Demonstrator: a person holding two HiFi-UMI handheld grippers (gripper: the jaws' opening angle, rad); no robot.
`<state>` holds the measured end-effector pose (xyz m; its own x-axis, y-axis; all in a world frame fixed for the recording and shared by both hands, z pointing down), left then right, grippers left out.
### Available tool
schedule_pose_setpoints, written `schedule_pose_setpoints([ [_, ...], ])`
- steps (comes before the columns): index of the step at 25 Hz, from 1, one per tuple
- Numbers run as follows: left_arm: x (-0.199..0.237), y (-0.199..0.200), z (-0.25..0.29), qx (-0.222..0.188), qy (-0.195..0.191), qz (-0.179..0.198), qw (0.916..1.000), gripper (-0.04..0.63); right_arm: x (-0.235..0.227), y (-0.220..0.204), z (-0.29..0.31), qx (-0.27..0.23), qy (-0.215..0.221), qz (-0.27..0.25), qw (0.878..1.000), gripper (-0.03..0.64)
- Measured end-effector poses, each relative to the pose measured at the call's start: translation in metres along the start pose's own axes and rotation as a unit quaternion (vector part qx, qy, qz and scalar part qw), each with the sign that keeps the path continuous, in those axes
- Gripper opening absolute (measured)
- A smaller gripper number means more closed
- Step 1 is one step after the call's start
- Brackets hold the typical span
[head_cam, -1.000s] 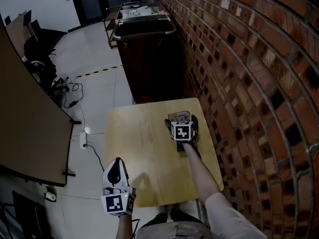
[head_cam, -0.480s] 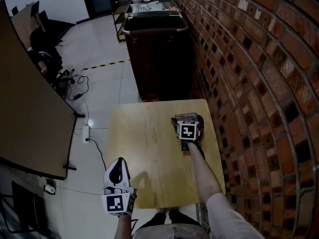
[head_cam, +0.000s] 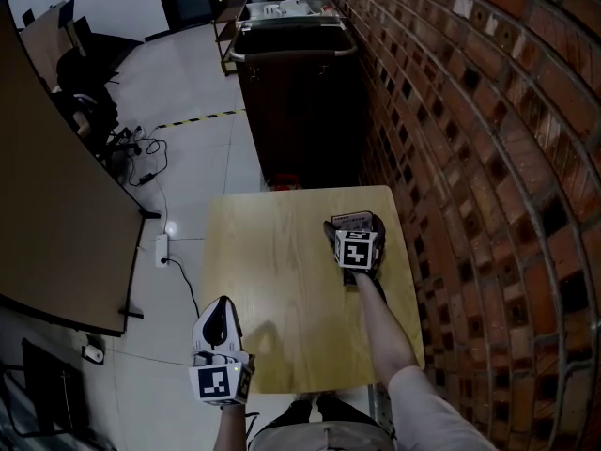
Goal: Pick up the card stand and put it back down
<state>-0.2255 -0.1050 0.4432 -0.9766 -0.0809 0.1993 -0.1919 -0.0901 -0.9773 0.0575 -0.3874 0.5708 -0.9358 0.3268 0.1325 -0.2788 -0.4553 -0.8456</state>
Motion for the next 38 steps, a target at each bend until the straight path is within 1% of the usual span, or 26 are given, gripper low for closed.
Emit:
schedule_pose_setpoints([
  [5, -0.002, 0.002, -0.001, -0.001, 0.001, -0.003, 1.0000, 0.000, 0.001, -0.002, -0.004, -0.009, 0.005, -0.005, 1.000, 0.572],
  [9, -0.005, 0.003, 0.000, -0.004, -0.004, 0.002, 1.0000, 0.000, 0.001, -0.002, -0.013, -0.020, -0.001, -0.012, 1.000, 0.571],
  [11, -0.007, 0.004, -0.002, -0.007, -0.003, 0.003, 1.0000, 0.000, 0.002, -0.001, -0.021, -0.034, -0.003, -0.026, 0.999, 0.571],
  [14, -0.010, 0.007, -0.003, -0.012, -0.003, 0.003, 0.9999, 0.000, 0.005, 0.007, -0.043, -0.074, -0.005, -0.053, 0.996, 0.563],
  [17, -0.014, 0.010, -0.004, -0.019, -0.008, 0.004, 0.9998, 0.000, 0.006, 0.017, -0.075, -0.120, -0.011, -0.077, 0.990, 0.560],
  [19, -0.017, 0.013, -0.006, -0.027, -0.012, 0.005, 0.9996, 0.000, 0.007, 0.024, -0.105, -0.156, -0.017, -0.082, 0.984, 0.560],
  [23, -0.024, 0.019, -0.010, -0.042, -0.020, 0.007, 0.9989, 0.000, 0.008, 0.035, -0.177, -0.233, -0.022, -0.063, 0.970, 0.560],
  [26, -0.031, 0.021, -0.012, -0.053, -0.026, 0.002, 0.9982, 0.000, 0.010, 0.039, -0.228, -0.275, -0.018, -0.050, 0.960, 0.560],
  [31, -0.040, 0.029, -0.019, -0.070, -0.039, 0.009, 0.9968, 0.000, 0.018, 0.043, -0.288, -0.321, 0.007, -0.018, 0.947, 0.560],
  [34, -0.047, 0.034, -0.022, -0.082, -0.043, 0.016, 0.9956, 0.000, 0.019, 0.045, -0.311, -0.338, 0.004, -0.017, 0.941, 0.560],
  [38, -0.051, 0.039, -0.025, -0.089, -0.044, 0.021, 0.9949, 0.000, 0.023, 0.048, -0.327, -0.355, 0.008, -0.017, 0.935, 0.560],
])
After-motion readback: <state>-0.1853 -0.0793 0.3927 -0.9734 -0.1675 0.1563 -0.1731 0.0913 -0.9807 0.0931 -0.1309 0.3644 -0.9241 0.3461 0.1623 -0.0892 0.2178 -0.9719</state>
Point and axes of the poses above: the fingertips, and each gripper's own axes: z forward along the fingers, x to its left, y out of its top, the point moved 10 cm from there along -z, backward along the fingers, and after that the axes turned 11 degrees about -z, right-handed, at the moved point
